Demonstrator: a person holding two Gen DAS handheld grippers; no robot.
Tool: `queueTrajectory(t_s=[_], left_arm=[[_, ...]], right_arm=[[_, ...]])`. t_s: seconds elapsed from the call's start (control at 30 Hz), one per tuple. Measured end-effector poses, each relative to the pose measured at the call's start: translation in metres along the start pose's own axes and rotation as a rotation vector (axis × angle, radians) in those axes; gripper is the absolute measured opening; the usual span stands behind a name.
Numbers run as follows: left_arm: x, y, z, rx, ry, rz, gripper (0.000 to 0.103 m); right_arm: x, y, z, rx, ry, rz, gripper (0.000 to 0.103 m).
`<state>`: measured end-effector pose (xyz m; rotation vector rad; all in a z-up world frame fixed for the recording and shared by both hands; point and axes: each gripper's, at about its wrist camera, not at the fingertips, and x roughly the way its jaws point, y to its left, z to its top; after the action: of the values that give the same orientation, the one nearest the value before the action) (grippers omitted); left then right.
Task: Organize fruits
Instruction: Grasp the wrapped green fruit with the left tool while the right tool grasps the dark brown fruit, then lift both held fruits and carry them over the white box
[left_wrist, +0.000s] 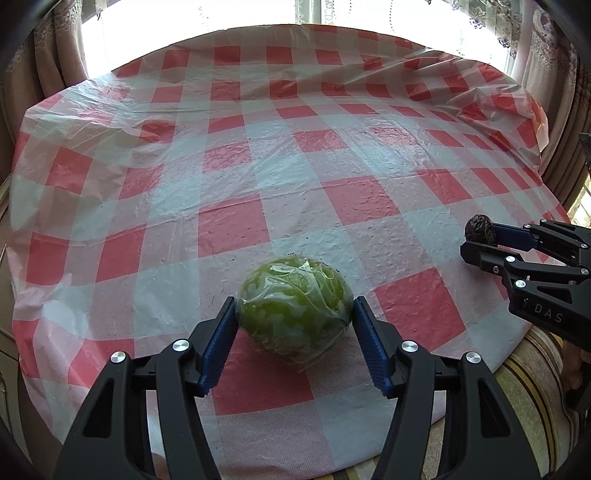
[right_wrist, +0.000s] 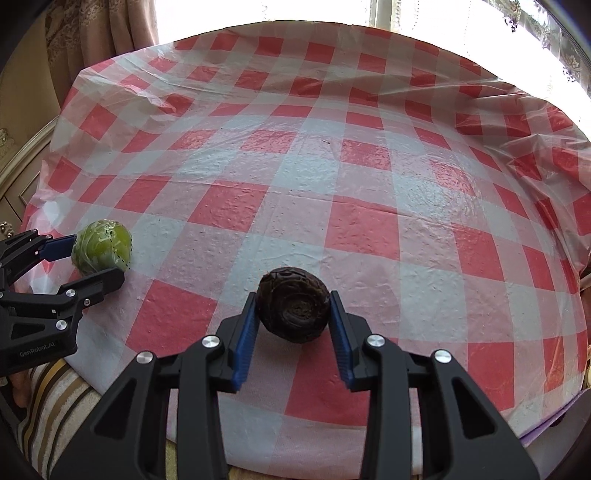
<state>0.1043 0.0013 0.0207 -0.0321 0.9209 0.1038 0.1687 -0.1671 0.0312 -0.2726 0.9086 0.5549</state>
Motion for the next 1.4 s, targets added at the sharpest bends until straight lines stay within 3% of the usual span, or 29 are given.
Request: queueTrajectory(t_s=[1.4], left_arm=[[-0.045, -0.071, -0.002, 0.180, -0.050, -0.050, 0.060]], right_arm=[[-0.074, -0.057, -0.075, 0.090, -0.029, -0.046, 0.037]])
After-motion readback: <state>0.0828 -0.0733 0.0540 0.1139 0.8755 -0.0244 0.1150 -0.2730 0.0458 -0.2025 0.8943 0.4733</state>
